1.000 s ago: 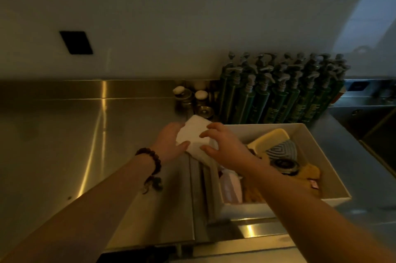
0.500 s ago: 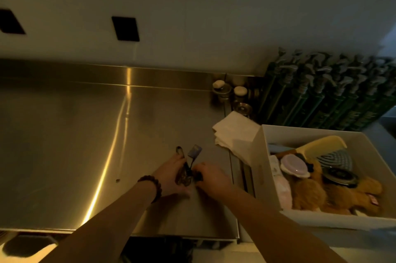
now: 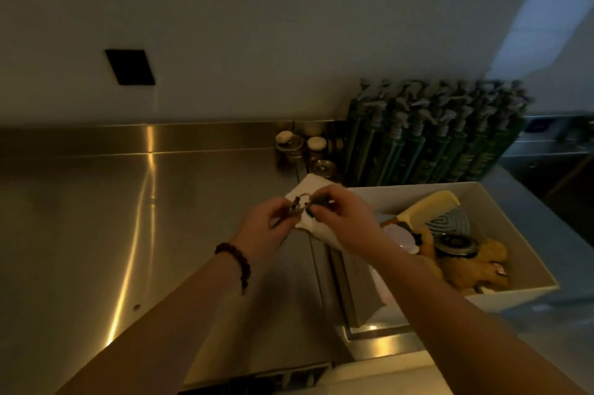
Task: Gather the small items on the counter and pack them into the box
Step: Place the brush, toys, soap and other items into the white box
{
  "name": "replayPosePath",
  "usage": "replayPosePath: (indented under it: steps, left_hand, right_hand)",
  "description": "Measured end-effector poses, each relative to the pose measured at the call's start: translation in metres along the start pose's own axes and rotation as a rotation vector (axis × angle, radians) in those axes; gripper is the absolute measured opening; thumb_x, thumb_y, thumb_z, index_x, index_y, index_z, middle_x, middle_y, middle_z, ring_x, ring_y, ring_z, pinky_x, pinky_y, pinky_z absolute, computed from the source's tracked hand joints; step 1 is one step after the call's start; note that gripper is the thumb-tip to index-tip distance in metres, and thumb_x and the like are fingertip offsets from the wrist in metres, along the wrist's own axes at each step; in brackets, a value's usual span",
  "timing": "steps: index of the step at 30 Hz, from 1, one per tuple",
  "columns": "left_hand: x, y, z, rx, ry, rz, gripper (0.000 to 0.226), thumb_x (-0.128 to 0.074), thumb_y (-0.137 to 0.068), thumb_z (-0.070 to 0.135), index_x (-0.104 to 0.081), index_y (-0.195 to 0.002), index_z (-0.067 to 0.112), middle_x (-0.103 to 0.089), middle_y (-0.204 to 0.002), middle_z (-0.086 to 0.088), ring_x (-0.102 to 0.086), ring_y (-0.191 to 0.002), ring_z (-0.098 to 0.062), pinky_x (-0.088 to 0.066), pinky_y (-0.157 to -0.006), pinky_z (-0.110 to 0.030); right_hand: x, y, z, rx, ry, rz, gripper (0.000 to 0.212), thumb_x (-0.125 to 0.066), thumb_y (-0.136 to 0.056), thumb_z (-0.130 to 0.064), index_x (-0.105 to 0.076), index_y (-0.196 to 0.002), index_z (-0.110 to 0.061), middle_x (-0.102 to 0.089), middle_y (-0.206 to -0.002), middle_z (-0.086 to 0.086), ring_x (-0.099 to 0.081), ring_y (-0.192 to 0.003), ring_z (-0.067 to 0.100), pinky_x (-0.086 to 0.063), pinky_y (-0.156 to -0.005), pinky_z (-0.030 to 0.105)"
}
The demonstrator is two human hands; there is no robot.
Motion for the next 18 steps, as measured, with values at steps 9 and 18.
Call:
replayPosePath:
  steps: [9, 18]
  left_hand:
    - [-0.078, -0.056, 0.087, -0.281, -0.103, -0.117, 0.006, -0.064, -0.086, 0.025, -0.067, -0.091, 0.022, -0.065, -0.086, 0.008, -0.058, -0.082, 0.0, -0.044, -0.069, -0.013]
    - [-0.149, -0.052, 0.061, -0.134, -0.296, -0.192, 0.015, -0.062, -0.082, 0.048, -0.06, -0.093, 0.039, -0.056, -0.091, 0.021, -0.052, -0.087, 0.001, -0.038, -0.067, -0.014]
  right_hand:
    - [0.132, 0.038, 0.05, -0.134, 0.047, 0.229, 0.02, -0.059, -0.092, -0.016, -0.062, -0.112, -0.022, -0.066, -0.102, -0.002, -0.063, -0.091, 0.01, -0.051, -0.073, 0.018]
    - [0.154, 0.07, 0.128, -0.306, 0.241, 0.005, 0.032, -0.058, -0.092, -0.02, -0.056, -0.124, -0.024, -0.059, -0.124, -0.003, -0.054, -0.115, 0.013, -0.04, -0.091, 0.024]
Point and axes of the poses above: each hand's wrist, its own y-axis away from the middle knuckle, its own x-axis out of the back of the hand, z = x × y, the point moved 4 cm from there along -y, towards the middle knuckle
